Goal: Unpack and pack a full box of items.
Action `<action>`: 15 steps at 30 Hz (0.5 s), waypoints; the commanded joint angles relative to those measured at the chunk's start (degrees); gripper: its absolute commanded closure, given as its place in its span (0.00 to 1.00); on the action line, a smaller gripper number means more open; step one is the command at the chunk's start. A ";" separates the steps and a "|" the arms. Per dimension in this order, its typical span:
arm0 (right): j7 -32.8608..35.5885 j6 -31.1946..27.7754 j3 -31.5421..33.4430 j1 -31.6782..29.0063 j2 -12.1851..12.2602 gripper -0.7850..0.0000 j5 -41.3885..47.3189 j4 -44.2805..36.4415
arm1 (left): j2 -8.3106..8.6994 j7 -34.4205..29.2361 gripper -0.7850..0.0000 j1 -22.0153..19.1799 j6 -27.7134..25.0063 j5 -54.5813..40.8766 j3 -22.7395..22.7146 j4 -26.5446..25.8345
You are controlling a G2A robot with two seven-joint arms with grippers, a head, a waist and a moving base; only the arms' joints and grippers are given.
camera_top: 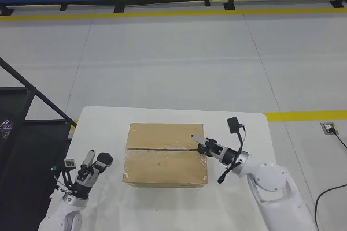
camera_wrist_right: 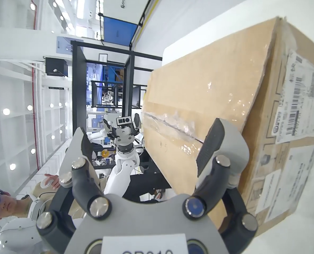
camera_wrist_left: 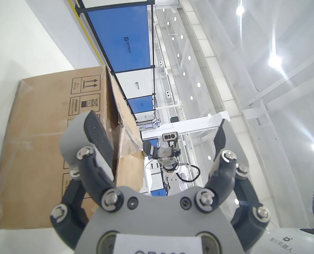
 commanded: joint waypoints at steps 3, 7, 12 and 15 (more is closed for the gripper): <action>-2.96 -5.58 2.94 -4.56 0.41 0.00 0.87 -3.86 | 0.28 -1.04 0.00 1.25 -1.37 -1.96 -2.35 -1.00; -3.02 -6.07 2.99 -4.67 0.42 0.00 0.90 -3.94 | 0.39 -1.96 0.00 1.79 -1.81 -2.31 -2.98 -1.54; -2.95 -5.56 2.93 -4.55 0.41 0.00 0.87 -3.86 | 0.39 -2.00 0.00 1.81 -1.80 -2.29 -2.96 -1.56; -2.95 -5.57 2.93 -4.56 0.41 0.00 0.87 -3.86 | 0.39 -1.99 0.00 1.80 -1.80 -2.29 -2.96 -1.55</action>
